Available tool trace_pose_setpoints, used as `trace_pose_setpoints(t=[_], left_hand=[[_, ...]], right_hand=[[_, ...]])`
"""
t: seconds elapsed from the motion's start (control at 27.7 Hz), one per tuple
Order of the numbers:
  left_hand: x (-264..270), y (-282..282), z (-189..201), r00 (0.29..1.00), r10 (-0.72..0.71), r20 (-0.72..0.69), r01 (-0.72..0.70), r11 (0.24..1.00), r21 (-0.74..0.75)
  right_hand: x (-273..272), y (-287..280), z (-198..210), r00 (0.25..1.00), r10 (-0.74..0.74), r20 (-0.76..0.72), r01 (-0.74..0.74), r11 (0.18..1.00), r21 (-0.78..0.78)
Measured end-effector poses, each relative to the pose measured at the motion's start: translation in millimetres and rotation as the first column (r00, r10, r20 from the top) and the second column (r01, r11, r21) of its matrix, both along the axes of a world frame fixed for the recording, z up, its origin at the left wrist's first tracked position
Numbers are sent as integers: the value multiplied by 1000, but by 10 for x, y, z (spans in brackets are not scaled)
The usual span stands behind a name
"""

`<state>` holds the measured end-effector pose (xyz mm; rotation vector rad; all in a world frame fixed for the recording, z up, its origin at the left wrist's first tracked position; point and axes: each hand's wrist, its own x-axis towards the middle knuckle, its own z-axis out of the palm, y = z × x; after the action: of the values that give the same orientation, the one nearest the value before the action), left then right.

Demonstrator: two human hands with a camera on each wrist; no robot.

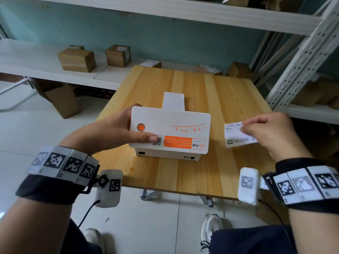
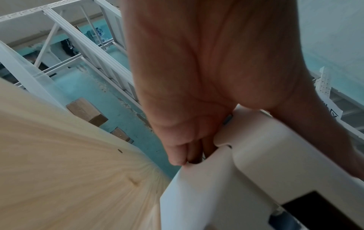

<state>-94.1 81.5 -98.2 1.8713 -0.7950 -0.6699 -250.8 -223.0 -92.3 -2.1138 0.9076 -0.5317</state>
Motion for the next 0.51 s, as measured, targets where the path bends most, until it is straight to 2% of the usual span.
trace_pose_setpoints(t=[0.14,0.25,0.51], left_hand=[[11,22,1,1000,-14,4,14,1000,1],[9,25,9,1000,-4,10,3,1000,10],[-7,9,17,1000,7,9,-7,1000,16]], right_hand=[[37,-59,-21,981,-53,-187,50,999,-21],[54,-56,-20,944,-21,-329,16,1000,-19],[41,-21,32,941,-11,-337,20,999,25]])
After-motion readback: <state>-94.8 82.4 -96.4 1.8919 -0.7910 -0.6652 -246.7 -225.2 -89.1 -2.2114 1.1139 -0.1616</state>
